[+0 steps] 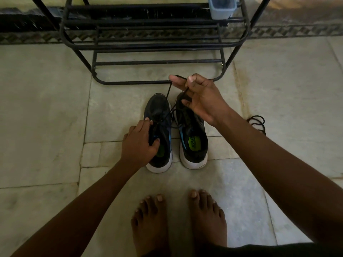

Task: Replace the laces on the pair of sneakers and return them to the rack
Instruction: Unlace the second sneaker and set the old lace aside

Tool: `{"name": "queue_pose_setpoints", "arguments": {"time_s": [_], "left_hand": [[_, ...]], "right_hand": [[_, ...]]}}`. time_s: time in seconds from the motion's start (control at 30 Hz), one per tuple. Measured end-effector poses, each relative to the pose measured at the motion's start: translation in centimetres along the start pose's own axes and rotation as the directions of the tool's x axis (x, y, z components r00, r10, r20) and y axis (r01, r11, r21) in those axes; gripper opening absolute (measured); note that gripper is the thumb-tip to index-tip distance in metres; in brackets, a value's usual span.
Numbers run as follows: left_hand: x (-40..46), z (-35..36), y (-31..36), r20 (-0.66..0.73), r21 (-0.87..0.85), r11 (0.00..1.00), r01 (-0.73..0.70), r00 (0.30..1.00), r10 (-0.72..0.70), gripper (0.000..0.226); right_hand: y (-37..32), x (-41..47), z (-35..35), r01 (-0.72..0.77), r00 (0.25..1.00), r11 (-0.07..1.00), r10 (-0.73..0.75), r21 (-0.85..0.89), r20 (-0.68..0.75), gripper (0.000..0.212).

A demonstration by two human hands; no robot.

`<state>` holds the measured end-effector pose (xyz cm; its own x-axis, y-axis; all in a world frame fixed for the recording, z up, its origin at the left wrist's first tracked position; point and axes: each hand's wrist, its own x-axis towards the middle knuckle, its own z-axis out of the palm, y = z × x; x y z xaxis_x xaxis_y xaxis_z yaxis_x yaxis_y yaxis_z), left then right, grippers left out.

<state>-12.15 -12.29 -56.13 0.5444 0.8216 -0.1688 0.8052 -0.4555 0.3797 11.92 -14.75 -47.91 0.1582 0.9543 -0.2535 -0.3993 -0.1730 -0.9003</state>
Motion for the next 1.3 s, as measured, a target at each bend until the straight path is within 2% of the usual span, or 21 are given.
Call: {"name": "queue_pose_setpoints", "arguments": {"time_s": [0.1,0.27,0.43,0.47,0.53,0.57,0.6,0.67,0.7,0.77,0.9,1.0,1.13,1.3], "left_hand": [[0.1,0.1,-0.2,0.002,-0.004,1.0,-0.014,1.0,0.014,0.073],[0.0,0.2,-0.4,0.004,-0.001,1.0,-0.027,1.0,0.027,0.074],[0.1,0.1,-0.4,0.008,0.007,1.0,-0.028,1.0,0.028,0.075],[0.1,0.1,-0.4,0.01,0.006,1.0,-0.027,1.0,0.027,0.076],[0.1,0.1,-0.4,0.012,0.0,1.0,-0.03,0.999,0.03,0.076],[0.1,0.2,-0.4,0.01,0.001,0.999,-0.033,0.999,0.033,0.075],[0.1,0.2,-0.5,0.008,0.004,0.999,-0.035,0.999,0.035,0.075],[0.1,0.2,-0.5,0.007,0.013,0.999,-0.036,0.999,0.036,0.075],[0.2,0.2,-0.5,0.007,0.019,0.999,-0.036,0.999,0.035,0.074],[0.2,0.3,-0.5,0.008,0.025,0.999,-0.035,0.999,0.035,0.073],[0.2,0.3,-0.5,0.006,0.024,0.999,-0.035,0.999,0.035,0.075],[0.2,0.3,-0.4,0.01,0.023,0.999,-0.035,0.999,0.035,0.078],[0.2,0.2,-0.4,0.007,0.018,0.999,-0.039,0.999,0.038,0.078],[0.1,0.0,-0.2,0.003,0.011,0.999,-0.037,0.999,0.036,0.076]], "right_hand": [[0.7,0.2,0.4,0.057,0.996,0.998,-0.057,0.004,-0.068,0.026],[1.3,0.2,0.8,0.093,0.98,0.988,-0.112,-0.122,-0.162,0.02],[1.1,0.3,0.9,-0.005,0.997,0.997,0.011,0.071,-0.08,0.012],[1.1,0.4,0.7,-0.03,0.997,0.999,0.031,0.022,-0.068,0.011],[1.3,0.7,0.1,-0.048,0.998,0.97,0.038,-0.238,-0.044,0.014],[1.4,0.9,-0.3,-0.025,1.0,0.905,0.019,-0.426,-0.017,0.02],[1.4,1.0,-0.6,0.017,1.0,0.787,0.001,-0.616,0.029,0.022],[1.4,1.4,-0.8,0.106,0.991,0.483,0.019,-0.869,0.132,0.019],[1.4,1.4,-0.7,0.136,0.985,0.362,0.047,-0.922,0.164,0.021],[1.6,1.5,-0.4,0.195,0.97,0.226,0.1,-0.954,0.222,0.028],[2.3,1.6,0.5,0.239,0.944,0.116,0.207,-0.964,0.259,0.028],[2.8,1.7,1.1,0.266,0.951,0.168,0.116,-0.949,0.287,0.017],[4.0,1.7,1.7,0.278,0.954,0.259,0.038,-0.925,0.297,0.015],[3.6,0.9,2.2,0.212,0.976,0.625,-0.175,-0.751,0.13,0.023]]}}
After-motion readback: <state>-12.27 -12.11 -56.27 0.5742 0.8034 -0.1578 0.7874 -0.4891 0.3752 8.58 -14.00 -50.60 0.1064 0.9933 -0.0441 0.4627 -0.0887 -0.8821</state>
